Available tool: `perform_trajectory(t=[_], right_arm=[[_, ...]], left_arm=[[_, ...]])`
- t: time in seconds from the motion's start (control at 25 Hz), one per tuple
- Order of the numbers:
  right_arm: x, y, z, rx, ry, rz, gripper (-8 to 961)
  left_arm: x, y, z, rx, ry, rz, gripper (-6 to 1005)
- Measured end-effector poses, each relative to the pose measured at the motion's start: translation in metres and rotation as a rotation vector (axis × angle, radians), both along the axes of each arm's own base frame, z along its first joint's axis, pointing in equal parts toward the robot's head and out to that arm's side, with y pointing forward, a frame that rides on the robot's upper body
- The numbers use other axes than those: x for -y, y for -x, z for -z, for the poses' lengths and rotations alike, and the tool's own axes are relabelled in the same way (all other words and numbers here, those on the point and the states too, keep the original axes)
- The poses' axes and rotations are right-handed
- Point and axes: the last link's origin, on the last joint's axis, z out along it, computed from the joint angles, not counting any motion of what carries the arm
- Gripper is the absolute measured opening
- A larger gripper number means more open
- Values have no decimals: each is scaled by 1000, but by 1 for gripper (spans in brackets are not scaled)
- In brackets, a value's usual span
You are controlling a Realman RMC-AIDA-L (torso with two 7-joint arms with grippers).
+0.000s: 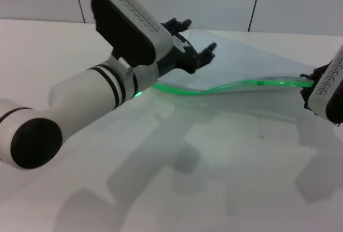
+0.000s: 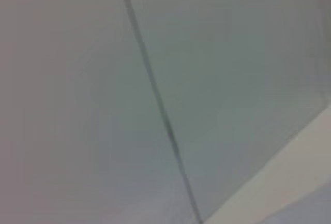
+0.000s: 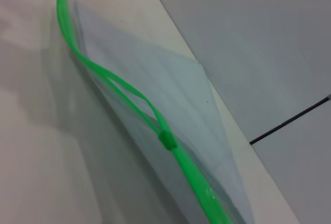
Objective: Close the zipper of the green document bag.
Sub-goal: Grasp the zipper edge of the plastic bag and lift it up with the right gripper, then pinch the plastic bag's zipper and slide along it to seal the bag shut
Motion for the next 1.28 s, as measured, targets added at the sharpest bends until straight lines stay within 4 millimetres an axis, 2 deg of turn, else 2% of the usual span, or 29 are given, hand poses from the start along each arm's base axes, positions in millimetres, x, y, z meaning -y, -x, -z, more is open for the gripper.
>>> perform_trajectory(t=[0.24,0.48,0.84,1.2,1.28], right_arm=[[-1,1,-1,-1,-1,-2,57],[-1,8,0,-33,3,-7,58],[2,13,1,-37,14,-17,54],[2,16,1,-41,13,-27,51],[2,18,1,-42,13,-31,51]], left_arm=[[9,-13,13,-122,91,77,734],[17,-16,31,-269,148,167,734],[19,-19,43,-340,127,229,733],[20,-21,48,-394,109,282,733],[20,-22,47,-393,102,286,686]])
